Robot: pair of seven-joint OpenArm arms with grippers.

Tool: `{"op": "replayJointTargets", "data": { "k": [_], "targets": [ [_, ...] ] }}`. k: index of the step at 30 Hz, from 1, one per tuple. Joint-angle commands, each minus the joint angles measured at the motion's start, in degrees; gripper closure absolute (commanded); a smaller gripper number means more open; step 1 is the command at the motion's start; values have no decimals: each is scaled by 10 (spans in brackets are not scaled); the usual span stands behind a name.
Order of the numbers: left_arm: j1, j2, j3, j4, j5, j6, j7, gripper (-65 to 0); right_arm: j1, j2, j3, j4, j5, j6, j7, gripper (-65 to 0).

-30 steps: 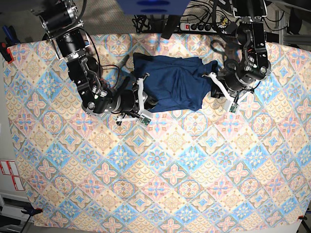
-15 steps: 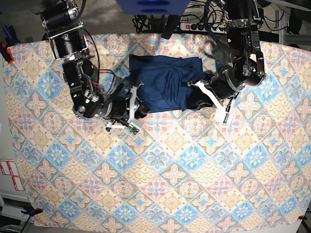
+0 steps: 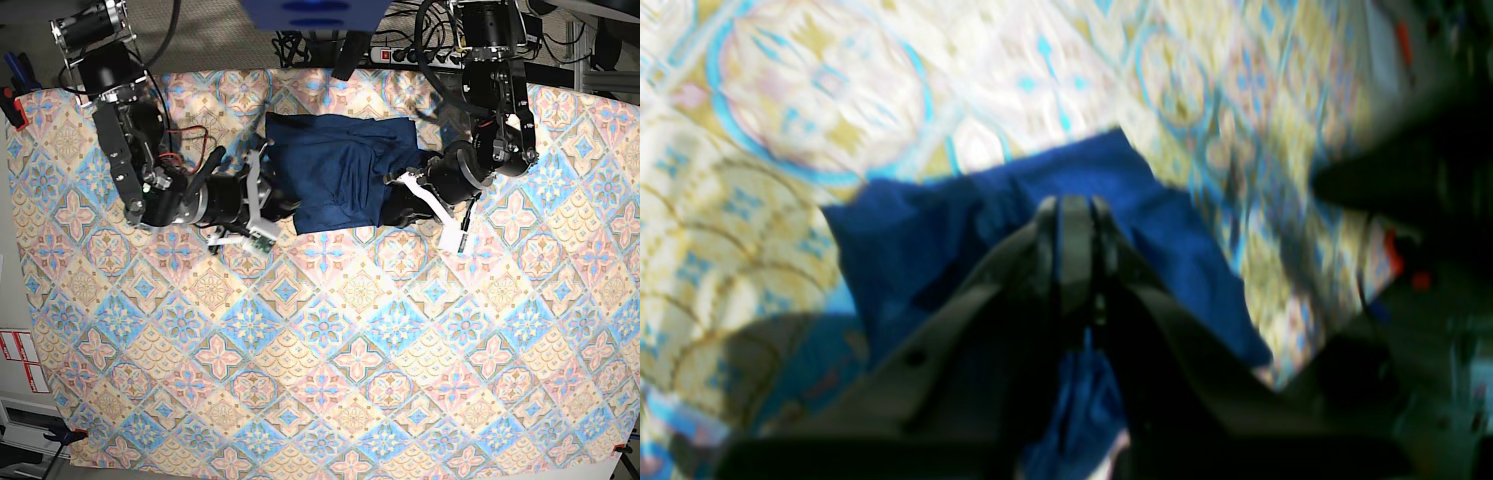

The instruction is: Fold the T-shirt properly

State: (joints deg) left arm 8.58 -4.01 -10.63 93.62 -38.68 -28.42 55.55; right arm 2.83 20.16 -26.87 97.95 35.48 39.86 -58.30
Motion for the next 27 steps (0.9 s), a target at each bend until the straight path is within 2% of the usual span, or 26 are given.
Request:
{"op": "replayJointTargets", "data": {
  "k": [1, 5, 9, 11, 14, 18, 24, 27],
  "targets": [
    [-6, -3, 0, -11, -11, -4, -24, 0, 10, 3, -15, 11, 10, 1, 10, -82],
    [-7, -11, 0, -22, -9, -3, -45, 0, 13, 0, -72, -7, -1, 1, 11, -82],
    [-6, -11, 0, -22, -8, -3, -48, 0, 13, -46, -86, -67, -75, 1, 11, -82],
    [-5, -11, 0, -22, 1, -3, -48, 0, 13, -59, -87, -111, -119, 1, 11, -82],
    [-4, -11, -1, -22, 21, -3, -48, 0, 9, -59, -89, -154, -164, 1, 8, -82],
    [-3, -11, -26, -22, 40, -3, -48, 0, -14, -55, -89, -154, -165, 1, -1, -82],
    [-4, -11, -45, -22, 43, -3, -48, 0, -20, -17, -90, -133, -165, 1, -24, -82],
    [-6, -11, -45, -22, 69, -3, -49, 0, -20, -6, -102, -132, -165, 1, -24, -82]
  ]
}}
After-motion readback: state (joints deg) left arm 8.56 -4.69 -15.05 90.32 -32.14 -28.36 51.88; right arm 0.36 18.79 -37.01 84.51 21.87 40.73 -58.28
